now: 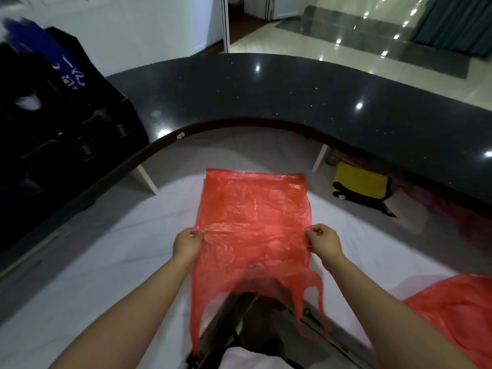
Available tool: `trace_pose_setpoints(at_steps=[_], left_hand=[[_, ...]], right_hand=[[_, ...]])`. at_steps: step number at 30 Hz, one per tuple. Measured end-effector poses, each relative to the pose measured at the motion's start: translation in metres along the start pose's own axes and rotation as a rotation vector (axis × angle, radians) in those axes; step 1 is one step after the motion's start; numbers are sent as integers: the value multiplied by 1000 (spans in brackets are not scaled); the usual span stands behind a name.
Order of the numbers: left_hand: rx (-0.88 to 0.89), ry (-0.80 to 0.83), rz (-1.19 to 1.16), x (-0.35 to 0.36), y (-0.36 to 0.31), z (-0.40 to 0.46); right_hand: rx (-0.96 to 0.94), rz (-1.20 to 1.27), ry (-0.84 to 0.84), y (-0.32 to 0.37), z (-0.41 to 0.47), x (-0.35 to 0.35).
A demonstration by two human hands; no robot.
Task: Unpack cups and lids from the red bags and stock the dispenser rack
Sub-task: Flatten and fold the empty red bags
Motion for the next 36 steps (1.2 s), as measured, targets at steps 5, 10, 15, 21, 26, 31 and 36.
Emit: trace_pose_setpoints(at_steps=[5,10,15,21,26,31,36], left_hand=[[-119,76,-43,-11,27,3],[-69,63,98,-15,29,2],[164,16,496,-15,23,-23],[855,30,692,13,14,-100],[933,356,635,58,22,-161],[455,513,466,96,40,-186],[236,508,532,127,37,-209]], right_hand=[[113,40,64,-11,-7,-5],[253,-32,256,-19,-22,-6],[168,-193,289,-27,-47,-14],[-8,-326,295,-50,-81,-22],[-16,-236,383,-55,-104,-10],[56,-229,287,-39,-92,-12],[97,-250,168,-22,-47,-11]])
Point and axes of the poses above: each hand's wrist, its own z-axis towards the middle knuckle, its own x-axis out of the palm, y = z × x, the point moved 3 cm from there along z, towards the middle knuckle, and after that the axes turned 5 degrees about z, right-handed, at the moved point
